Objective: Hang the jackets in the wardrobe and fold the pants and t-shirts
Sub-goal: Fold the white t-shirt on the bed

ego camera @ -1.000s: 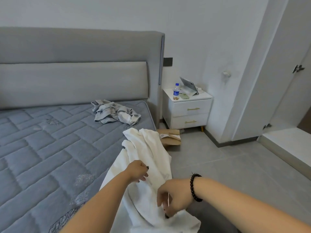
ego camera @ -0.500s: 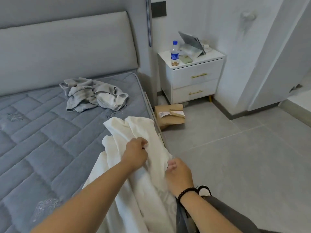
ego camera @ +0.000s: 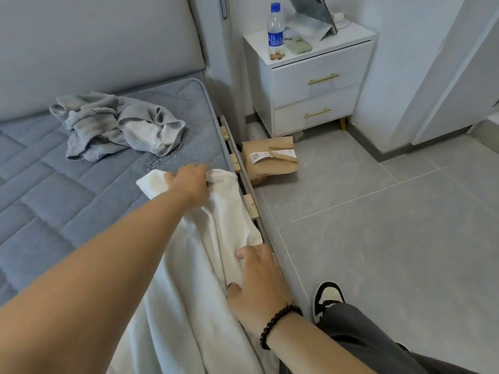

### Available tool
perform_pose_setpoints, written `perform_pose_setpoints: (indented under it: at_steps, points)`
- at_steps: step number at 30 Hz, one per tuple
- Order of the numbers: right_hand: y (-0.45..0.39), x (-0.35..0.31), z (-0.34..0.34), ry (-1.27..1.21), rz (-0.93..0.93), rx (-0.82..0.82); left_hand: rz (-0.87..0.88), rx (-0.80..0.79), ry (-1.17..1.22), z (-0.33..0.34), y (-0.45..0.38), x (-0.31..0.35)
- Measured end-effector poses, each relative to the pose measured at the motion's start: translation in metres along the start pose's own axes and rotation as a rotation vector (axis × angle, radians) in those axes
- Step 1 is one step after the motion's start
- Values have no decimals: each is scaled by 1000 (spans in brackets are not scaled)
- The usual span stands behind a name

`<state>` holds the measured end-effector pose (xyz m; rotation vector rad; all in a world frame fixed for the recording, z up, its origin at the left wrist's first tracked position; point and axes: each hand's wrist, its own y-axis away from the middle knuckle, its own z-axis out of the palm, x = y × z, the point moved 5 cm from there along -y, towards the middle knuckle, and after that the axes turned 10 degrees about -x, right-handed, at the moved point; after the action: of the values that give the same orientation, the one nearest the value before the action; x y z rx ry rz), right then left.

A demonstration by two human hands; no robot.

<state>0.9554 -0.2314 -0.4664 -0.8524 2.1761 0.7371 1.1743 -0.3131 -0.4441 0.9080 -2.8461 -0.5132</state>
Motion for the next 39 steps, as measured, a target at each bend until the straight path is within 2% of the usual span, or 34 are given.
perform_pose_setpoints:
  at_steps: [3,6,8,12,15,17,21,25,29,32,36,39]
  points:
    - [6,7,3,18,10,-22,72,-7,-92,-10,21,-4]
    - [26,10,12,104,7,-63,132,38,-54,-26,55,-11]
    - [41,7,17,148,-13,-98,189,67,23,-39,81,-20]
    - [68,-9,15,175,-63,-122,325,-11,343,-69,136,-39]
    - [84,-28,-3,124,-85,-52,410,51,679,-103,182,-51]
    - [90,-48,-20,62,-108,-3,470,151,776,-128,211,-56]
    - [110,-111,-61,-76,-362,166,565,231,817,-173,273,-52]
    - [130,-164,-86,-16,-514,236,639,278,789,-211,325,-39]
    - [137,-189,-86,94,-522,136,708,415,750,-262,378,-36]
    - [140,-197,-83,85,-499,107,685,522,768,-296,408,-47]
    - [140,-197,-81,109,-342,71,645,613,831,-325,444,-74]
    - [140,-196,-73,70,-271,-66,571,692,909,-341,466,-104]
